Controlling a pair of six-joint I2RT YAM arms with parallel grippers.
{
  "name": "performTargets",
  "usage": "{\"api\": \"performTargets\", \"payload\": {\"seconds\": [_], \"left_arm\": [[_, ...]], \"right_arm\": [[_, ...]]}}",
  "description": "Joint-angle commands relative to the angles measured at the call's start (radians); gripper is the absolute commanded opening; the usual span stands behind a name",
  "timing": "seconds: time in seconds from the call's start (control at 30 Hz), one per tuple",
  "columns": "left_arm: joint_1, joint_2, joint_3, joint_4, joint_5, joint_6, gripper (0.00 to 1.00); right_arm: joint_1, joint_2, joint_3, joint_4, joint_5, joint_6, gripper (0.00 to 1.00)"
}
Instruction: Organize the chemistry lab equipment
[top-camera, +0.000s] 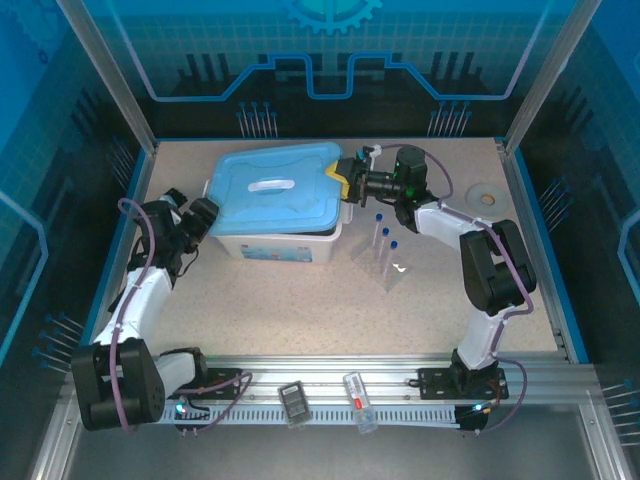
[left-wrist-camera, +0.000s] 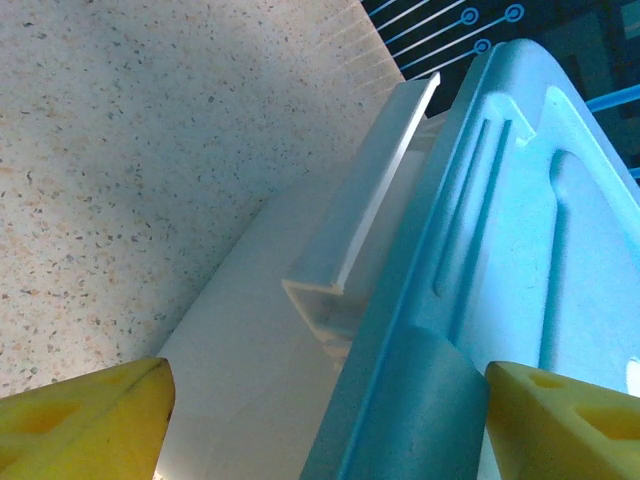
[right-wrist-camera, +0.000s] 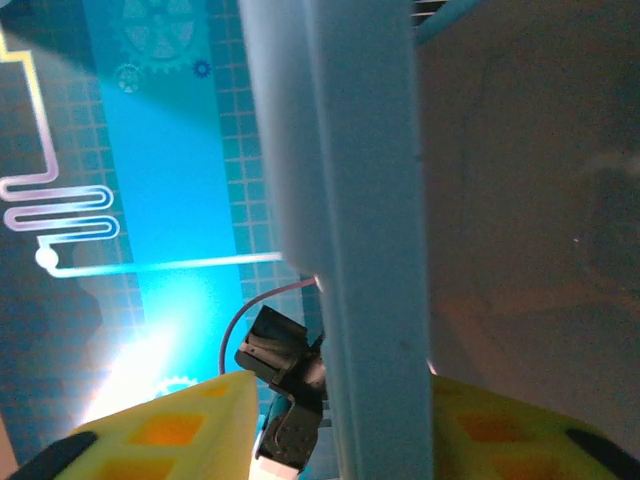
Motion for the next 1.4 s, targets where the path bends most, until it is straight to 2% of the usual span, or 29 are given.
{"api": "performTargets", "payload": {"seconds": [0.0, 0.13, 0.33, 0.67, 0.83, 0.93, 1.03, 1.37], "left_arm": [[-0.022, 0.027, 0.004, -0.107, -0.026, 0.045, 0.8], [-0.03, 0.033, 0.007, -0.11, -0.026, 0.047, 0.8], [-0.037, 0.039, 0.009, -0.111, -0.024, 0.048, 0.8], [-0.043, 0.042, 0.01, -0.109, -0.019, 0.043, 0.8], [-0.065, 0.044, 0.006, -0.102, -0.017, 0.03, 0.81], [-0.092, 0.045, -0.007, -0.088, -0.023, 0.011, 0.81], [-0.117, 0.04, -0.033, -0.061, -0.023, -0.027, 0.81], [-0.159, -0.023, -0.091, -0.035, -0.071, -0.083, 0.81]], "right_arm": [[-0.031, -0.043, -0.006, -0.058, 0.0, -0.058, 0.45], [-0.055, -0.073, -0.004, -0.161, 0.004, -0.12, 0.46], [-0.084, -0.138, 0.027, -0.432, 0.034, -0.302, 0.47], [-0.126, -0.205, 0.084, -0.83, 0.165, -0.582, 0.47], [-0.127, -0.189, 0.104, -0.882, 0.188, -0.645, 0.49], [-0.127, -0.156, 0.118, -0.893, 0.188, -0.668, 0.56], [-0.128, -0.12, 0.135, -0.91, 0.191, -0.693, 0.59], [-0.141, -0.068, 0.204, -1.024, 0.289, -0.797, 0.61]]}}
